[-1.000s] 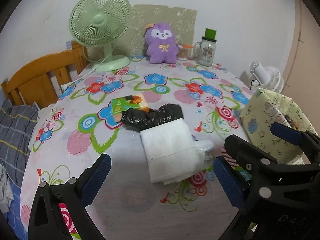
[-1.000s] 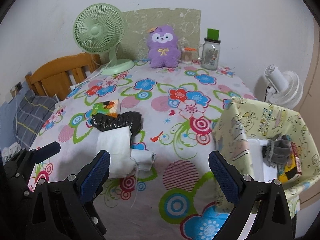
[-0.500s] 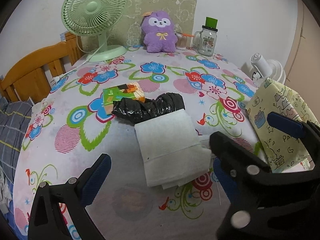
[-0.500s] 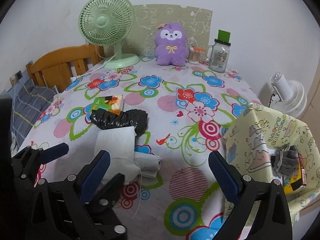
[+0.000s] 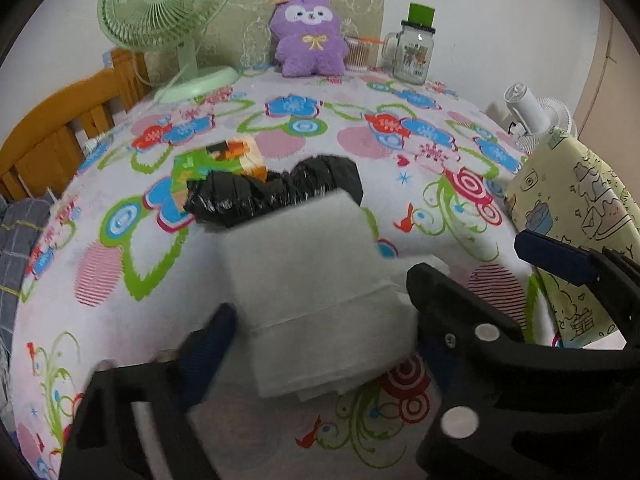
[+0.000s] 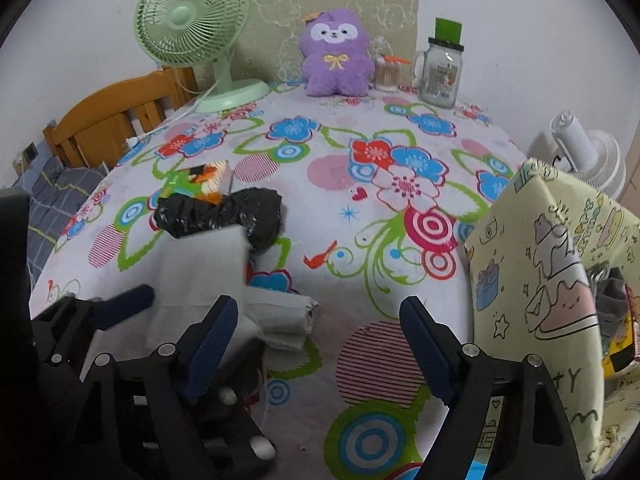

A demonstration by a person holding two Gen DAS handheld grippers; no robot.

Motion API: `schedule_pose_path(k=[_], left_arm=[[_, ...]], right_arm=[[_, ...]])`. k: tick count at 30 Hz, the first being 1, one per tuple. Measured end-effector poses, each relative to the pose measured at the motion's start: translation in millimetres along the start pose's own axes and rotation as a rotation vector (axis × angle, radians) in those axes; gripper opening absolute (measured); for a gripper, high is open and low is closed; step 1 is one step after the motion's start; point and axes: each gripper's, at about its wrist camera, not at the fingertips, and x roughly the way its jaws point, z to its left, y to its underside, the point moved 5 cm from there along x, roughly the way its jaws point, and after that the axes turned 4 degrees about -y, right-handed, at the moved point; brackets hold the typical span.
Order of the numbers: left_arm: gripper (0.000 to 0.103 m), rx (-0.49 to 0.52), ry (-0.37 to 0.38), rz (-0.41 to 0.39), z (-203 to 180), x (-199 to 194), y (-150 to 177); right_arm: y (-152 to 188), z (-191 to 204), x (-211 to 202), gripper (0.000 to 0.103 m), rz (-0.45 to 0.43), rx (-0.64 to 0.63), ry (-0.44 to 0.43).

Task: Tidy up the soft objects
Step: 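Close the left gripper on the white pad pack while the right gripper grasps the white roll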

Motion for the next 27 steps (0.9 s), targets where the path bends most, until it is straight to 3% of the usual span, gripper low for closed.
schedule_pose_path(k=[17,27], left_arm=[[0.057,-0.023,-0.001,-0.039,9.8,-19.1,1.2],[0.054,-0.037,-0.047,-0.069,29.8,-32.9,6.6]], right_arm=[[-0.4,3.4,-6.1,0.086,-0.008,0.027,-0.025],[-1.8,21.1,-8.6,0.086,-0.016,0.007,-0.041]])
